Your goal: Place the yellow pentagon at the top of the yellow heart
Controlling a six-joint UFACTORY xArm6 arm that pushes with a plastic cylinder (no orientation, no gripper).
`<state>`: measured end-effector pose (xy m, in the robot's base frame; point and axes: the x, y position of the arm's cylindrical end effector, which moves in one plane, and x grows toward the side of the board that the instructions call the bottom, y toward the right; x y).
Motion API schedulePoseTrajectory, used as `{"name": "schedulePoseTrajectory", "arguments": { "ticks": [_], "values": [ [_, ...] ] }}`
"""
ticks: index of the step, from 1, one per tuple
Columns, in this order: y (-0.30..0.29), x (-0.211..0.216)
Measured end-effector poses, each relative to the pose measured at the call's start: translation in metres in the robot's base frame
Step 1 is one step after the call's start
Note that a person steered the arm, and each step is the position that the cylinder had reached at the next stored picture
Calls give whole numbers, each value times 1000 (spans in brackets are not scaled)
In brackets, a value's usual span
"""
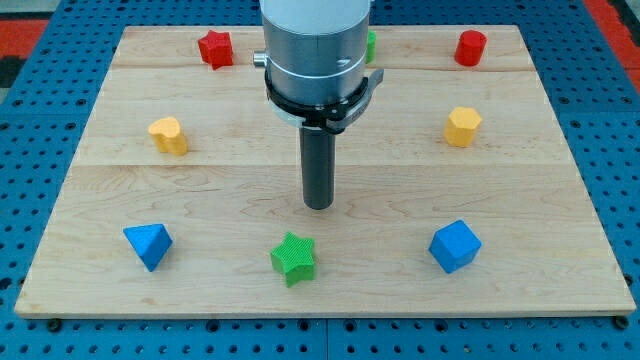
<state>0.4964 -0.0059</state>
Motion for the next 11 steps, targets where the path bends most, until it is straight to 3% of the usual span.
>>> {"name": "schedulePoseTrajectory", "arguments": {
  "ticks": [4, 5, 7, 8, 10, 11],
  "values": [
    [-26, -6],
    [16, -29],
    [182, -21],
    [242, -38],
    [219, -110],
    [124, -106]
  ]
}}
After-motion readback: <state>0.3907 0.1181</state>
